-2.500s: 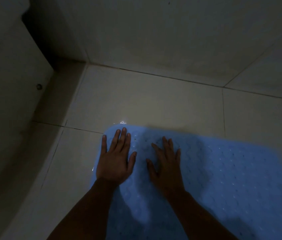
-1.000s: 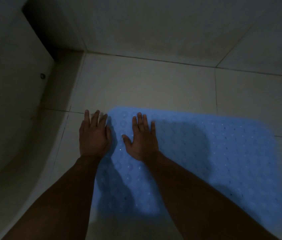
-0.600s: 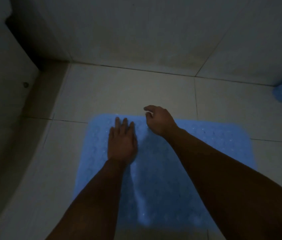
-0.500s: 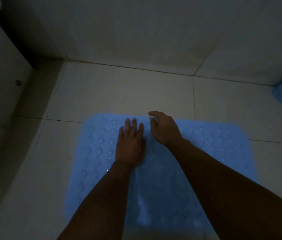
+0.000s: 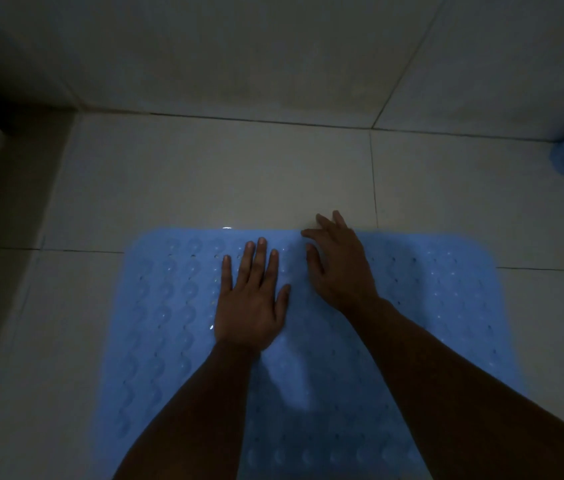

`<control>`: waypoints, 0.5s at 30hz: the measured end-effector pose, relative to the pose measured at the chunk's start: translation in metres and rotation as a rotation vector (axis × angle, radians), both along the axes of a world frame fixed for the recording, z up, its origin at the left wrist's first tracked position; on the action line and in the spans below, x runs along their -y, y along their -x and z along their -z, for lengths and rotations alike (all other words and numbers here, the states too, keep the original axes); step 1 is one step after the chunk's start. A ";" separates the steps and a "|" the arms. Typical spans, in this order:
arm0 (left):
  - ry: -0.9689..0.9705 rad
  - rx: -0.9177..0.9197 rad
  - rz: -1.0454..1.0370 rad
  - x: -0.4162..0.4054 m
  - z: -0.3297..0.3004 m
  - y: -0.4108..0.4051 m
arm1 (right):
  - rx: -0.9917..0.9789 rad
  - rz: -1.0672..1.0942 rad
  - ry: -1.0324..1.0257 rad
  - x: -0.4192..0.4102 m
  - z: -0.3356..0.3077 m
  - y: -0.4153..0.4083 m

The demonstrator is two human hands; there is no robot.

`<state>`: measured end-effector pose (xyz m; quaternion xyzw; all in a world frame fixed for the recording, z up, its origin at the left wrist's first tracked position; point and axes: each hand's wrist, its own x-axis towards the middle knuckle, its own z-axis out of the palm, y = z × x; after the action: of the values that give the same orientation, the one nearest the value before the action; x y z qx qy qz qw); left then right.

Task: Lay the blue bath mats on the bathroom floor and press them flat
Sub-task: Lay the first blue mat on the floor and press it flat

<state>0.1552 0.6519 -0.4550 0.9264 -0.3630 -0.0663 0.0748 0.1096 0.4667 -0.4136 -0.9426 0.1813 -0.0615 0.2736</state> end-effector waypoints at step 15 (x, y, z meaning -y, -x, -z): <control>-0.075 -0.011 -0.021 -0.001 -0.005 0.001 | 0.069 0.007 0.046 0.008 0.007 0.028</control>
<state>0.1546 0.6531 -0.4501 0.9320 -0.3500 -0.0840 0.0425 0.0814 0.4582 -0.4208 -0.9453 0.1738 -0.0992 0.2577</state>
